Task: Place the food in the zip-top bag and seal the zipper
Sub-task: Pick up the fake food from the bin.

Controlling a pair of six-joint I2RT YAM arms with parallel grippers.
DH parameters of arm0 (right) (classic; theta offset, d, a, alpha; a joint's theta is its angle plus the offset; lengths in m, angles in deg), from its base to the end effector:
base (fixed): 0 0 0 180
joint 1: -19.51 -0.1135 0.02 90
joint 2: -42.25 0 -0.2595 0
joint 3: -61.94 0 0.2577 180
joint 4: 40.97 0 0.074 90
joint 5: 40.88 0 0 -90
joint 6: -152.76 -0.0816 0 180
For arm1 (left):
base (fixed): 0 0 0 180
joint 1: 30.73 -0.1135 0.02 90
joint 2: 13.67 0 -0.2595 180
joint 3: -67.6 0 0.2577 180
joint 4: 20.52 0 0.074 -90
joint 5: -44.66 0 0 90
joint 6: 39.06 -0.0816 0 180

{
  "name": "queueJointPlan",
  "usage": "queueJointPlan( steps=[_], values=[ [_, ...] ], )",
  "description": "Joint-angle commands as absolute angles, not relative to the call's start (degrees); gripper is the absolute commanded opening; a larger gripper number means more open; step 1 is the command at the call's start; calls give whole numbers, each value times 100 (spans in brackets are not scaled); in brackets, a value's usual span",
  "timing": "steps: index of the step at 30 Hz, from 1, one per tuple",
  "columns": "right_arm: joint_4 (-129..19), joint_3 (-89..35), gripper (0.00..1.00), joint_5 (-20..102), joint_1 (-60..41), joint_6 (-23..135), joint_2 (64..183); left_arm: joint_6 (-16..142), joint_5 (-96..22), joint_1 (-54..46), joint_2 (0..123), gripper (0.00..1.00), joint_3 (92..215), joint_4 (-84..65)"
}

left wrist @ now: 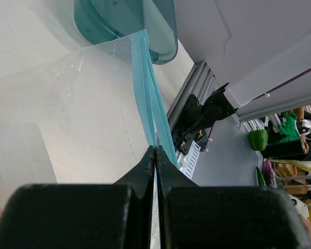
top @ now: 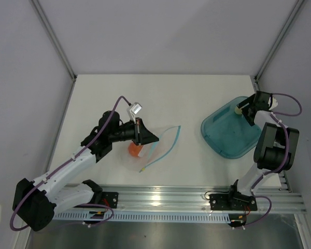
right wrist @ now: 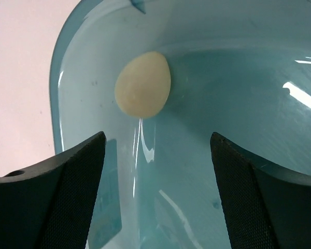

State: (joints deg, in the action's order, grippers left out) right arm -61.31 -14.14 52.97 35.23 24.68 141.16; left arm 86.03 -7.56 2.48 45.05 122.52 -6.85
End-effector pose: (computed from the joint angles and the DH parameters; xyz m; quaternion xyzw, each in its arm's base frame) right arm 0.3942 -0.1166 0.1636 0.4268 0.8119 0.0468 0.3956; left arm 0.2023 -0.1922 0.2766 0.1790 0.7659 -0.5302 0.3166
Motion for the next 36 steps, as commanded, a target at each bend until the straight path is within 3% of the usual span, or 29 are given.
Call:
queueJointPlan(
  steps=[1,21,36],
  values=[
    [-5585,-1639,82,5553,3524,2155,14410,8618,-623,285,4425,1,12386,-996],
    [-4820,-1639,70,5474,3515,1987,15097,8609,-588,285,4557,1,12501,-917],
    [-4811,-1419,41,5615,3515,2145,15106,8627,-623,293,4478,1,12527,-811]
  ],
)
